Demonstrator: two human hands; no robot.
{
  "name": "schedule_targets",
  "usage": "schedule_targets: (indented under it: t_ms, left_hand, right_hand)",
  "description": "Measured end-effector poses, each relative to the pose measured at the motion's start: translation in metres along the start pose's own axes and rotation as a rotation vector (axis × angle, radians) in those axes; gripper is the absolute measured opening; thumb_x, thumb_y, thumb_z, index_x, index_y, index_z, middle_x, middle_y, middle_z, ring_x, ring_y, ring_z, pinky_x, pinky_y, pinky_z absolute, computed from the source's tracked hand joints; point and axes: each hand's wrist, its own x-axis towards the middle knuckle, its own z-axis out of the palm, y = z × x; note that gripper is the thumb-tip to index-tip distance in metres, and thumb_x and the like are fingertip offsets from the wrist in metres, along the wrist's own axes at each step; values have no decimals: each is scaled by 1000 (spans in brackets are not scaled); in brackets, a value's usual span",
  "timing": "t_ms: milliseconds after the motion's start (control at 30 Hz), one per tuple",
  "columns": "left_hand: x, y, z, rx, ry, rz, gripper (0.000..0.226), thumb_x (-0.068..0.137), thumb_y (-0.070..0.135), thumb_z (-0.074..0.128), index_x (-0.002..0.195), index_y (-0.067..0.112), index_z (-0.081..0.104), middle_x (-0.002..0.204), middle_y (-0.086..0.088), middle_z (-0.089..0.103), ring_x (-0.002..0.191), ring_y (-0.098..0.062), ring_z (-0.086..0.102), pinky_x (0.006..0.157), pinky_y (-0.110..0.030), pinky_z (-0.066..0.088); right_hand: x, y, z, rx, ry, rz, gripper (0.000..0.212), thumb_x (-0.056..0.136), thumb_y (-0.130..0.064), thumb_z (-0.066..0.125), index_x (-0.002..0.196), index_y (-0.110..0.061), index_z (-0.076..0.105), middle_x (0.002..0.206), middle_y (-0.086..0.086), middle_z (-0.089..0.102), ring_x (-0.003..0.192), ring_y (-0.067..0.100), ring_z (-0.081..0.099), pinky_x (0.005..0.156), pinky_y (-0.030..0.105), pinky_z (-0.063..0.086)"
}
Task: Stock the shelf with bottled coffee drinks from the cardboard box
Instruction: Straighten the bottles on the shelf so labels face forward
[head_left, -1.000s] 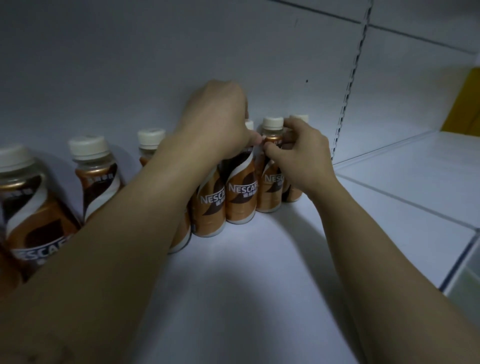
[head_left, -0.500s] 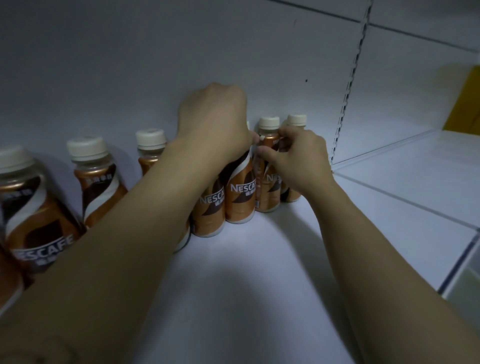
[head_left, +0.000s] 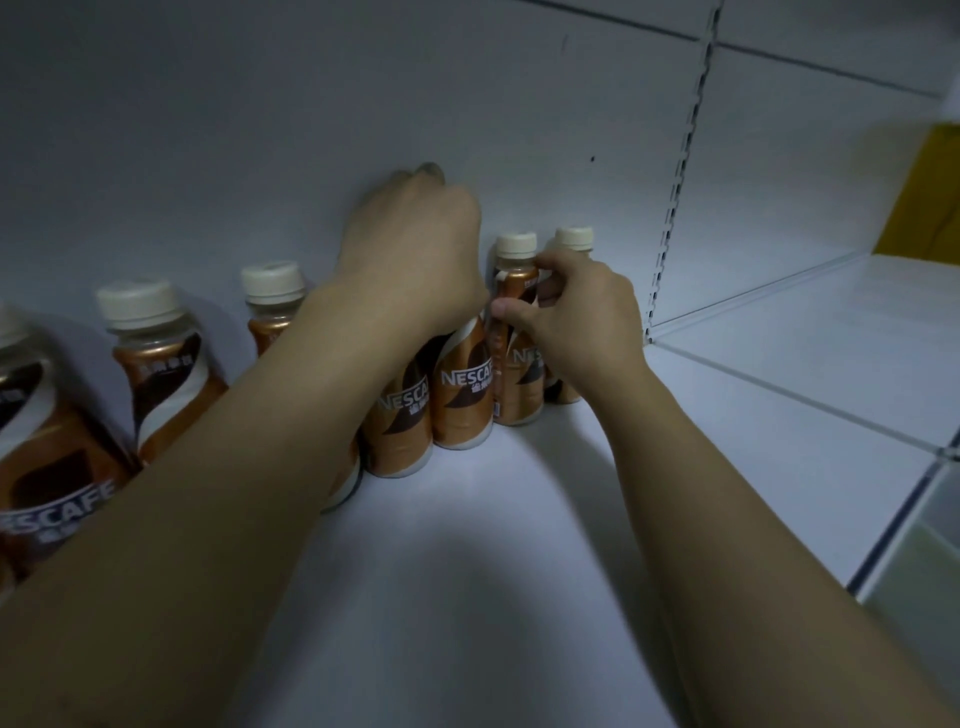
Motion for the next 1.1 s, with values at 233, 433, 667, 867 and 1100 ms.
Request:
schedule_targets:
  t_ms: [233,433,667,867,1100]
  left_hand:
    - [1,-1,-4,-17,-37,2,36,72,28,78,101,9,67,103,-13,53,89,-30,53,65,-37,46]
    - [-1,0,-4,-23,-63,1,30,74,21,76,99,7,67,101,-12,52,85,-28,54,66,-37,49]
    - [-2,2,-4,7,-71,3,30,76,20,74,103,9,66,105,-12,52,89,-29,53,70,-37,48]
    - [-2,4,-3,95,-14,95,50,77,47,66,115,15,61,111,-12,56,101,-30,52,77,-39,40]
    - [16,22,-6,-118,-91,61,58,75,48,69,125,21,55,115,-6,58,100,-25,54,78,-36,42]
  right_hand:
    - [2,5,-12,4,-163,-25,58,73,-31,80,126,-23,60,104,-1,67,93,16,61,80,27,47]
    - [-1,4,-8,10,-134,-32,64,72,-30,81,129,-21,56,93,-8,57,87,12,56,80,27,47]
    - [-2,8,-10,20,-149,-36,66,70,-33,83,129,-22,55,97,-3,63,87,14,57,79,30,48]
    - [7,19,-36,197,48,43,42,81,-48,68,115,-23,65,88,-10,70,78,4,65,71,20,51]
    - [14,40,-17,35,146,209,57,74,-59,67,116,-22,57,106,-3,60,91,15,60,72,32,48]
